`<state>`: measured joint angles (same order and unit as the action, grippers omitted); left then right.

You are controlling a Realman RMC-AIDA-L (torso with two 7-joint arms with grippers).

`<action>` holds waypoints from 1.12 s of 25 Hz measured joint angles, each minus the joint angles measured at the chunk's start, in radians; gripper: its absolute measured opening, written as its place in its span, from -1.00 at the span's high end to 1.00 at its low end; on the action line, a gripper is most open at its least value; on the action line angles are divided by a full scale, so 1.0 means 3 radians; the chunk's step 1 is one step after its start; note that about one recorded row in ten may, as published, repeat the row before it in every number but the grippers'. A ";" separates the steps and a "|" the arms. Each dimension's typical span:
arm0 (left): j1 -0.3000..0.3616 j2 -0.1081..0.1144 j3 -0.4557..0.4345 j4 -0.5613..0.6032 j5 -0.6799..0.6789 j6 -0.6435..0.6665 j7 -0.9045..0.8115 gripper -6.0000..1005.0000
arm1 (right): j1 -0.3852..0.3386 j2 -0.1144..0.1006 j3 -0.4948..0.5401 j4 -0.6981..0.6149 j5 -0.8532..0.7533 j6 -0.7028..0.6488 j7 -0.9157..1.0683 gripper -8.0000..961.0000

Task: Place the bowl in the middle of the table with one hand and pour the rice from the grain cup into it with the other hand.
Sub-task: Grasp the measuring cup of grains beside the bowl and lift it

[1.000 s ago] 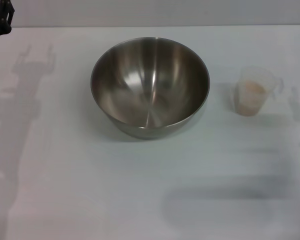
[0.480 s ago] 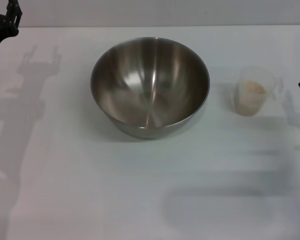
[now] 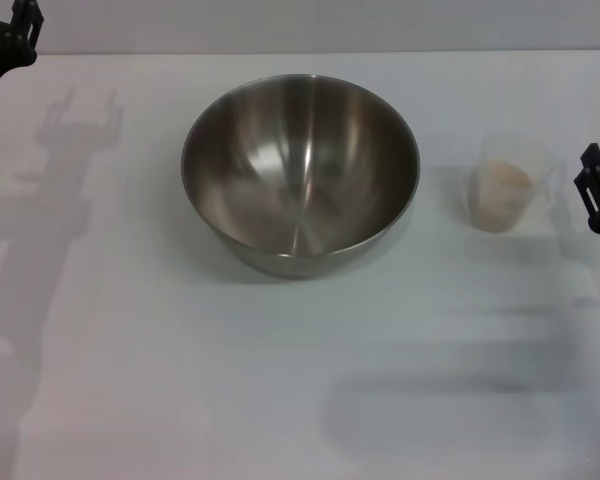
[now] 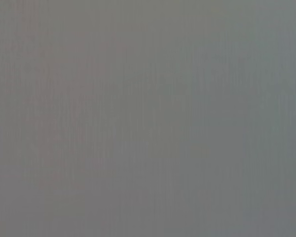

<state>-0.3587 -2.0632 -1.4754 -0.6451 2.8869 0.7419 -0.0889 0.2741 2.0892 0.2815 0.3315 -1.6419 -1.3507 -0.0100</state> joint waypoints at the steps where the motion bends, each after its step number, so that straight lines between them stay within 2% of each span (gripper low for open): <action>1: -0.0003 0.0000 -0.0006 -0.0002 0.0000 0.0009 0.0001 -0.11 | -0.0012 0.0000 -0.0031 0.0014 -0.0001 0.0009 0.0005 -0.49; 16: -0.0030 0.0000 -0.0015 0.0028 0.0000 0.0077 0.0010 -0.11 | -0.0154 0.0000 -0.0064 0.0107 0.0000 0.0051 -0.0009 -0.49; 28: -0.0007 -0.0005 0.0003 0.0022 0.0000 0.0085 0.0010 -0.11 | -0.0119 0.0000 -0.0064 0.0105 0.0002 0.0199 0.0008 -0.49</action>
<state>-0.3608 -2.0647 -1.4743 -0.6386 2.8870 0.7675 -0.0858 0.2386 2.0892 0.2623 0.3628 -1.6413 -1.2910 -0.0075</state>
